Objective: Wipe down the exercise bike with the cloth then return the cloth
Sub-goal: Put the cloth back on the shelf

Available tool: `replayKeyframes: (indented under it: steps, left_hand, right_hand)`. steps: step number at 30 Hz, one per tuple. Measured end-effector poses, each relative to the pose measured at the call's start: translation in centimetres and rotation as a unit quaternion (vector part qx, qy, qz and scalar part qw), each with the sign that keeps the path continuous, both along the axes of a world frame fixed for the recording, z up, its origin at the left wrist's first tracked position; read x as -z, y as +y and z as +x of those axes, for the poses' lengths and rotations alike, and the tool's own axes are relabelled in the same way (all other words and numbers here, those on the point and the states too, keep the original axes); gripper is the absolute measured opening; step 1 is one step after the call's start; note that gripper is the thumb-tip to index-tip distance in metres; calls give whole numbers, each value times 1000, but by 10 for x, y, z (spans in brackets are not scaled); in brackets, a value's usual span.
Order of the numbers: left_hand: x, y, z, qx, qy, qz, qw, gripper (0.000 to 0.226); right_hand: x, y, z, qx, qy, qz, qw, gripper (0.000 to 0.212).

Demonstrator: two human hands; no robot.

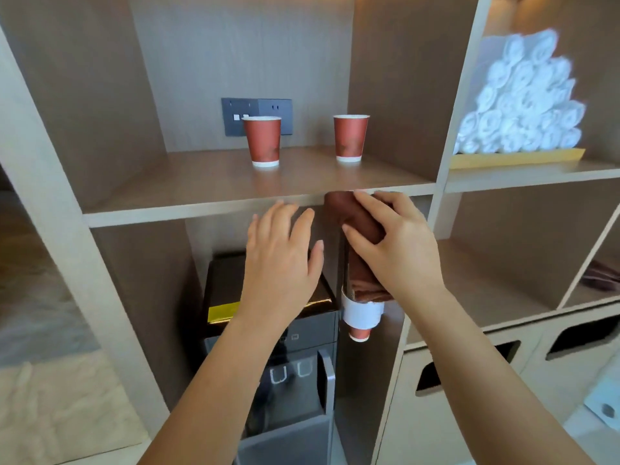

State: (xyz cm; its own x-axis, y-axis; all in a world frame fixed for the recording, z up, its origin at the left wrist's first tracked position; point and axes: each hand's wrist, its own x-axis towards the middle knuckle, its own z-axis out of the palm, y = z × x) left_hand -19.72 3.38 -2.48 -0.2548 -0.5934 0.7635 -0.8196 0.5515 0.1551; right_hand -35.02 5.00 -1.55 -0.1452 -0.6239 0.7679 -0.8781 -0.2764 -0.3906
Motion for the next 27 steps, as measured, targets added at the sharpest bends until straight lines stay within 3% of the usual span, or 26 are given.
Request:
replayKeyframes:
  steps: [17, 19, 21, 24, 27]
  left_hand:
    - [-55, -108, 12, -2, -23, -45, 999, 40]
    - [-55, -111, 11, -19, -27, -49, 998, 41]
    - [-53, -112, 10, -30, -31, -51, 998, 41]
    - [-52, -113, 11, -41, -38, -44, 997, 44]
    - [-52, -112, 9, -60, -51, -26, 997, 50]
  right_hand:
    - [-81, -124, 19, 66, 79, -27, 994, 49]
    - [-82, -139, 20, 70, 85, 37, 993, 52]
    - [-81, -152, 17, 66, 112, 164, 978, 58]
    - [-83, -162, 12, 32, 175, 375, 910, 74]
    - [-85, -163, 8, 11, 211, 415, 885, 80]
